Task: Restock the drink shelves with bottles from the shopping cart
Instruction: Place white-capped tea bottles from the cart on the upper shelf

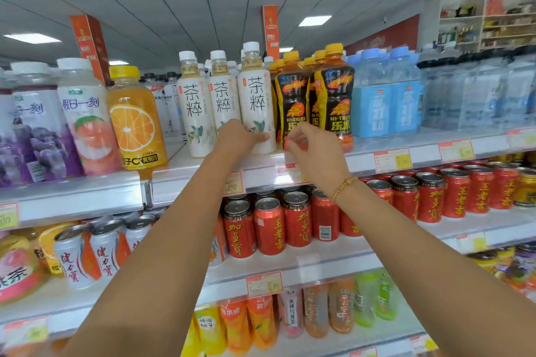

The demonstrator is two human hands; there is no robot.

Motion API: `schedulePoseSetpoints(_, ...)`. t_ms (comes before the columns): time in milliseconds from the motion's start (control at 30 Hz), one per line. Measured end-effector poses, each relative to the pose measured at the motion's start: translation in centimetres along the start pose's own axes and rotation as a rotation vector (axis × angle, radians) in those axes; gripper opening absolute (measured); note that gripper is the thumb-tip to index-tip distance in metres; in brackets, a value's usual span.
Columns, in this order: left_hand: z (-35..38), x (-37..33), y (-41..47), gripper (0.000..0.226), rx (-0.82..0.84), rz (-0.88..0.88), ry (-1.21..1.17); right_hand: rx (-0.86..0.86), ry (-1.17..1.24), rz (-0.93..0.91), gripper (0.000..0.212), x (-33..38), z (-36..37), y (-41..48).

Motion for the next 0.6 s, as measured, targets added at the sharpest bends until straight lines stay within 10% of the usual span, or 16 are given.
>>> schedulePoseSetpoints(133, -0.7, -1.3, -2.5, 0.039, -0.096, 0.038, 0.157, 0.006, 0.039, -0.063, 0.008, -0.7, -2.0, -2.5)
schedulePoseSetpoints(267, 1.2, -4.3, -10.4, 0.022, -0.337, 0.435, -0.034, -0.065, 0.049, -0.056, 0.023, -2.5, -5.7, -7.9)
schedulePoseSetpoints(400, 12.3, -4.7, -18.1, 0.048, 0.060, 0.558, -0.123, 0.137, 0.002, 0.159, 0.030, -9.1, -7.3, -16.6)
schedulePoseSetpoints(600, 33.5, -1.7, -26.3, 0.021, 0.670, 0.306, -0.234, 0.554, -0.071, 0.888, 0.018, -25.0, -10.0, -36.5)
Point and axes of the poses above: each hand's wrist, its own y-axis towards the middle knuckle, its own z-axis out of the palm, x = y × z, the point moved 5 cm from there along y, towards the middle knuckle, and after that the axes turned 8 degrees about x, right-handed, at the moved point
